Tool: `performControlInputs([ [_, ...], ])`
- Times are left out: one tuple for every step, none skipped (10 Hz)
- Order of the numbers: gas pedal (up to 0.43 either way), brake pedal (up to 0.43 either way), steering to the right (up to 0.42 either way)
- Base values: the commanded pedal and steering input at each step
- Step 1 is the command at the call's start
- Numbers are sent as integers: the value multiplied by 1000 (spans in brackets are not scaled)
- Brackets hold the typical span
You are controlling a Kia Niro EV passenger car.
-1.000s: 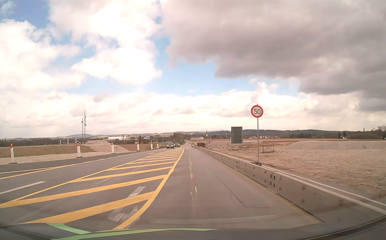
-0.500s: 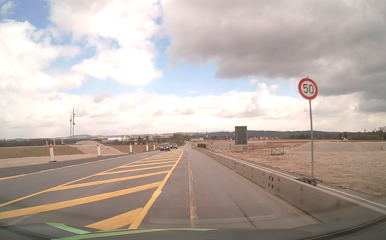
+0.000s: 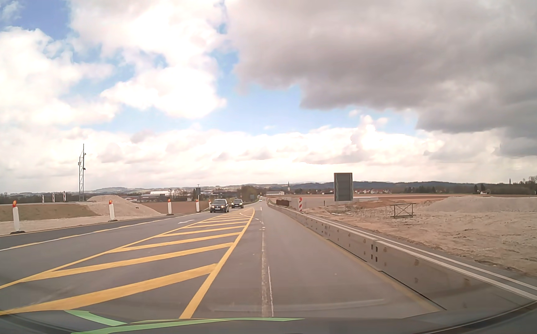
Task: Follow the waypoints while adhering to traffic rules and regulations
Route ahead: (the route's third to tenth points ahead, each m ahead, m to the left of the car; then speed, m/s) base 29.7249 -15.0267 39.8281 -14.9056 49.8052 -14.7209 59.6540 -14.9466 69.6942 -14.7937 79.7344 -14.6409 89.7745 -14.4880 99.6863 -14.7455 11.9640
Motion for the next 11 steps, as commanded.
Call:
performControlInputs([
  [79, 0, -3],
  [79, 0, -4],
  [79, 0, -4],
  [79, 0, -3],
  [79, 0, -4],
  [79, 0, -3],
  [79, 0, -3],
  [79, 0, -3],
  [79, 0, -3],
  [79, 0, -2],
  [79, 0, -2],
])
